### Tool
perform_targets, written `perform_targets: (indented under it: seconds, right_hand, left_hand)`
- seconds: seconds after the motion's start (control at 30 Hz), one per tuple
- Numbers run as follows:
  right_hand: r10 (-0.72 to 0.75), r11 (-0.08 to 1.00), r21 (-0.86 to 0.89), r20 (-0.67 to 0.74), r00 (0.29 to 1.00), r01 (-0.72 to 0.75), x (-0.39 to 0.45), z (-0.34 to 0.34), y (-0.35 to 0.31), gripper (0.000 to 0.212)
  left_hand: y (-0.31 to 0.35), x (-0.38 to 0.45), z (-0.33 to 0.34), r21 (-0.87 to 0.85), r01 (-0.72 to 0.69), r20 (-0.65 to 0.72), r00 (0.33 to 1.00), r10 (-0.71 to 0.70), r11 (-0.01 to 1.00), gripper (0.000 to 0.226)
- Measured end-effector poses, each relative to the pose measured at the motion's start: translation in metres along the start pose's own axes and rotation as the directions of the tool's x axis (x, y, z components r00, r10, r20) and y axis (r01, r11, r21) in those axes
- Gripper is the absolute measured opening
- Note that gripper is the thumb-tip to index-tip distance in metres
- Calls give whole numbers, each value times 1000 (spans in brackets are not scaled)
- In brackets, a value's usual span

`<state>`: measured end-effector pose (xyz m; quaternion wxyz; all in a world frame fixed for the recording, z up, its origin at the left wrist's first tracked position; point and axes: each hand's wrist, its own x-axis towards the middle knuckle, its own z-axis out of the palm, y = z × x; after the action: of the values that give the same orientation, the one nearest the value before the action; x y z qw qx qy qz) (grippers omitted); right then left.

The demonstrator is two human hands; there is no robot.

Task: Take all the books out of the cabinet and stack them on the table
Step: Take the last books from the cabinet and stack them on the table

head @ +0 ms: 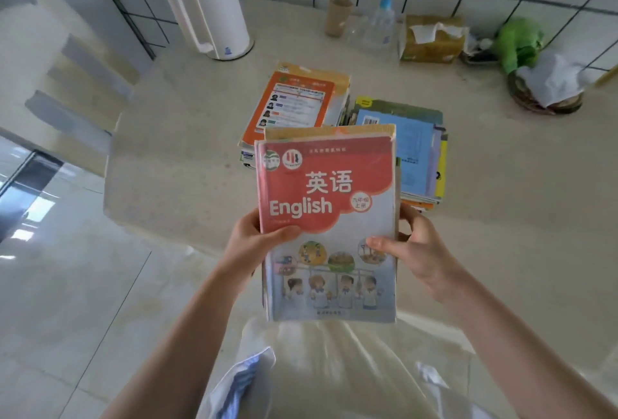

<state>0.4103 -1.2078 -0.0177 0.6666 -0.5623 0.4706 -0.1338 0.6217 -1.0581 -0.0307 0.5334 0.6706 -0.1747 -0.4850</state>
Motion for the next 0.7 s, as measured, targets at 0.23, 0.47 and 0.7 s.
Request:
perform_targets:
  seconds: [0.23, 0.47, 0.7]
  right_hand:
    - [-163, 980, -115, -5, 987, 161, 34, -5, 1, 68]
    - [-251, 941, -261, -107, 962, 216, 44, -2, 22, 76]
    - [-187, 970, -173, -84, 979, 171, 30, -5, 42, 77]
  left_hand:
    - [9, 36, -3, 88, -106, 20, 994, 105, 990, 57]
    - [4, 56, -14, 338, -198, 48, 980, 193, 920, 55]
    - [-35, 64, -19, 281, -188, 121, 980, 160, 941, 53]
